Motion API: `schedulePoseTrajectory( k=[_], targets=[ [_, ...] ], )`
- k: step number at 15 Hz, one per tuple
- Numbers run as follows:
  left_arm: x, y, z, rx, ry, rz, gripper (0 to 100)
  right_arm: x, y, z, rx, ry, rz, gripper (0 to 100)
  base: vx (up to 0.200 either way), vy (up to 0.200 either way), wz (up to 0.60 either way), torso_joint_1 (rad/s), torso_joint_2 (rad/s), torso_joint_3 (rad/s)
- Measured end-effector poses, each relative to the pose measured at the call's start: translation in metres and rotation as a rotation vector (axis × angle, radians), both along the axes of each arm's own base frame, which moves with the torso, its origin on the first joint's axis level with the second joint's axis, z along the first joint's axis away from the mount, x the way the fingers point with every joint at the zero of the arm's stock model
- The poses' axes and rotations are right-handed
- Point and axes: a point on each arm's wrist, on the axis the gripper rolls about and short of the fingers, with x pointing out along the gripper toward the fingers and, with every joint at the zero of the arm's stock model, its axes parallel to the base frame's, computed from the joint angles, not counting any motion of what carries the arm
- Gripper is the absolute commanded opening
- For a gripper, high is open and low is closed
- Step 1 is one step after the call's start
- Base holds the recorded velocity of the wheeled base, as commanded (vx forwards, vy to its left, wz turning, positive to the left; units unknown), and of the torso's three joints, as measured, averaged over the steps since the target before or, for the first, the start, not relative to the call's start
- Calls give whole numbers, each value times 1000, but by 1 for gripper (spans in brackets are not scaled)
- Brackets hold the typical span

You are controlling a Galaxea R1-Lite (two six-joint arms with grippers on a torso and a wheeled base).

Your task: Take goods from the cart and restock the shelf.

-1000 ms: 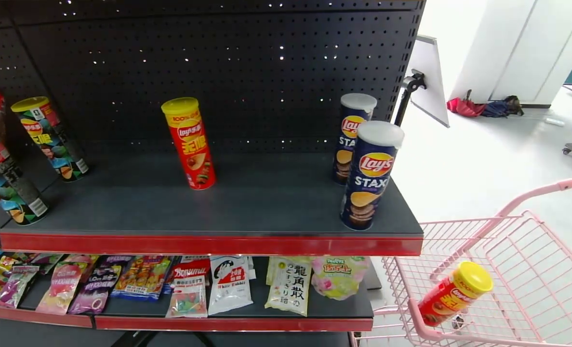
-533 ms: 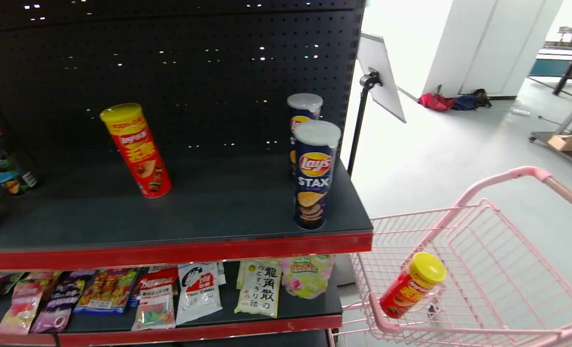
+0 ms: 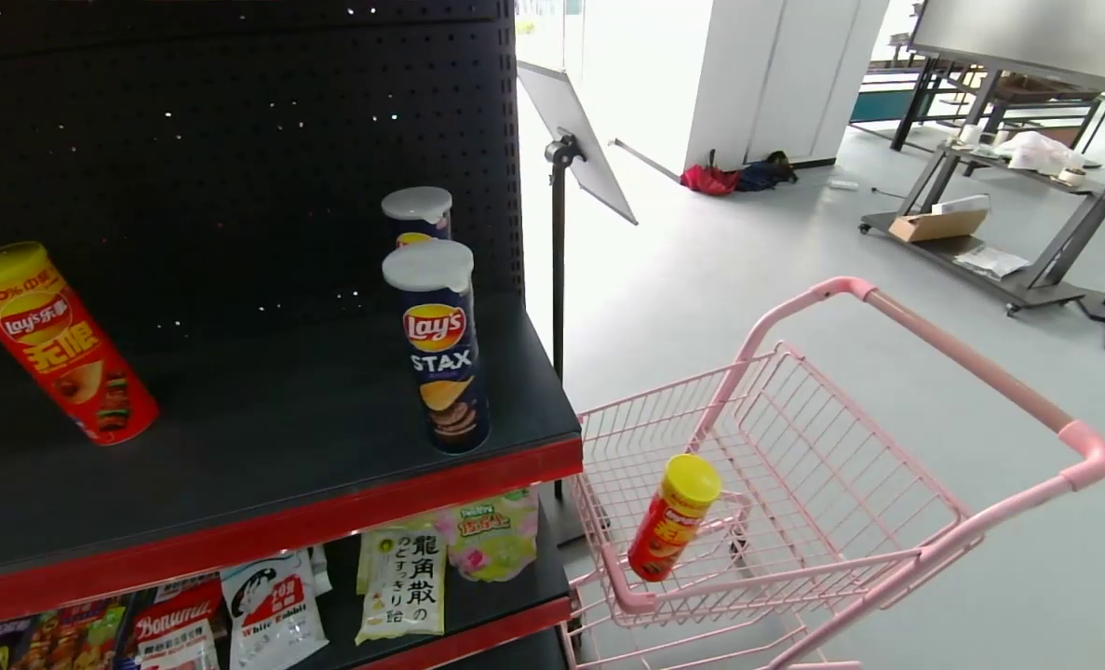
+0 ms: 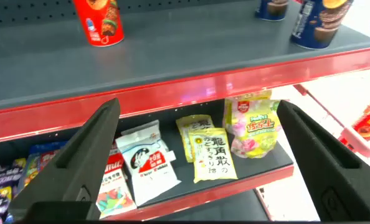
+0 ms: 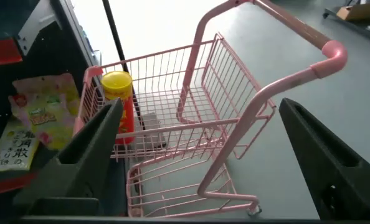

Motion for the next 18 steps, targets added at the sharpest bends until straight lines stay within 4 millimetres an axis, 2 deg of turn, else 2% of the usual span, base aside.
schedulePoseTrajectory(
  k=[4, 18],
  targets=[
    [0, 0, 0, 0, 0, 0, 100, 0, 0, 0, 4, 0, -2, 100, 0, 0, 0, -52, 125, 73],
    [0, 0, 0, -1, 0, -1, 100, 0, 0, 0, 5, 0, -2, 100, 0, 0, 0, -152, 402, 245]
  ],
)
